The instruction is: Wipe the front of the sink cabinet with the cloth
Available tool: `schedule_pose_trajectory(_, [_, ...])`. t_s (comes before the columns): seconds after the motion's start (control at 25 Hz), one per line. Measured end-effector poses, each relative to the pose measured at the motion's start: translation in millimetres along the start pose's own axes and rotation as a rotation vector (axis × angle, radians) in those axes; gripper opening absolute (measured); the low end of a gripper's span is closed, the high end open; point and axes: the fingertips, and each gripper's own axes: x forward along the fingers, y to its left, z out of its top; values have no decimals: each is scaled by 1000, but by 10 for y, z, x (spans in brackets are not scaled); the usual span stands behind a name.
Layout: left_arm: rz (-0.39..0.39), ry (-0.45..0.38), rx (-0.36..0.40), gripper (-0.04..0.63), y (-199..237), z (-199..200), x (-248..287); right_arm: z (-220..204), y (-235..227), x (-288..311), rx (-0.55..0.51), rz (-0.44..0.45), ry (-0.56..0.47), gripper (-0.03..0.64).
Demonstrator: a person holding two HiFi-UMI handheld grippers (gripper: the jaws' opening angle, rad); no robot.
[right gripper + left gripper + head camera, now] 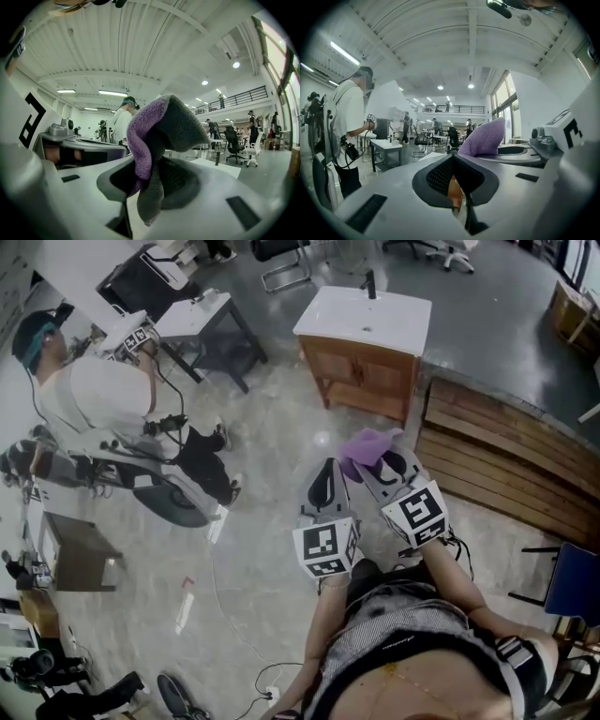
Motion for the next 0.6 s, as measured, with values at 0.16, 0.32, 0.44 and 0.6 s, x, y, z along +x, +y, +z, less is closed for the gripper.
schedule_pose_trajectory(0.16, [-12,-1,4,6,211,5,118,5,-2,243,-1,-14,-3,173])
schedule_pose_trajectory(0.32, [-18,-5,10,6,456,69,248,99,21,531,-11,-15,-6,173])
schedule_pose_trajectory(0.44, [-29,-7,14,6,616,99,256,157,148,688,-25,-6,-10,173])
schedule_pose_trajectory(0.6, [-46,2,19,6,765,-28,107,99,432,760,-35,-4,-28,173])
